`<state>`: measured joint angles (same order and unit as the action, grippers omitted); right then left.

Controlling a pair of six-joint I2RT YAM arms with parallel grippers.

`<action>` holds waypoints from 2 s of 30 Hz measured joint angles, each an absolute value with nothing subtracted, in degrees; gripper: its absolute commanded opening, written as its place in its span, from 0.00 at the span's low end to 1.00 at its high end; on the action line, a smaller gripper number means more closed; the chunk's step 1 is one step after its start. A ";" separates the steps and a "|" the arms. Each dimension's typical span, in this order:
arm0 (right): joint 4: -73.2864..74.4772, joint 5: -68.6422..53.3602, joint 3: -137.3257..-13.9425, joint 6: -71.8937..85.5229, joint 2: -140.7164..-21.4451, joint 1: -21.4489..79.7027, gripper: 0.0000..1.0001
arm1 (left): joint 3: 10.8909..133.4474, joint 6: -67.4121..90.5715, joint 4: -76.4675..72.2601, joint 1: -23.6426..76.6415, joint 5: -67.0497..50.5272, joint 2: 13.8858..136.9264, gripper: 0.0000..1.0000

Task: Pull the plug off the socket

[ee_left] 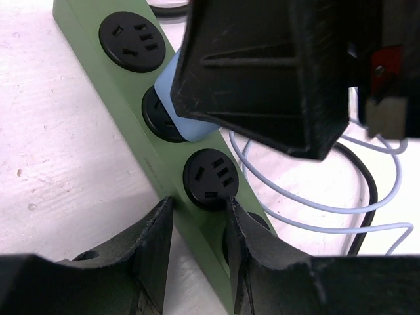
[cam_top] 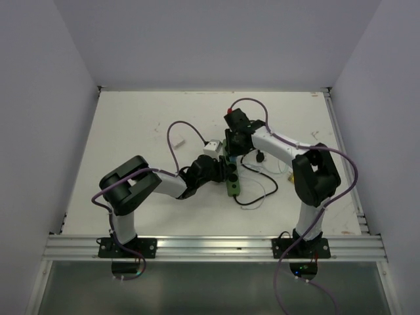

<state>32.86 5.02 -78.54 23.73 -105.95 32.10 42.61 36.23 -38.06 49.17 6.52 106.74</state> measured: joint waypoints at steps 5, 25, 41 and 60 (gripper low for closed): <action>39.16 14.81 -85.17 22.83 -110.34 37.15 0.00 | 42.61 36.25 -37.76 49.15 6.46 106.78 0.36; 30.33 1.13 -75.42 24.82 -104.14 29.17 0.00 | 43.68 35.97 -37.93 49.17 5.89 107.57 0.33; 37.89 15.35 -82.96 23.24 -108.73 36.14 0.00 | 43.81 35.94 -38.61 48.31 3.55 108.22 0.32; 24.01 -2.11 -67.53 27.00 -99.15 25.28 0.00 | 44.91 36.01 -40.47 47.31 -0.58 109.89 0.31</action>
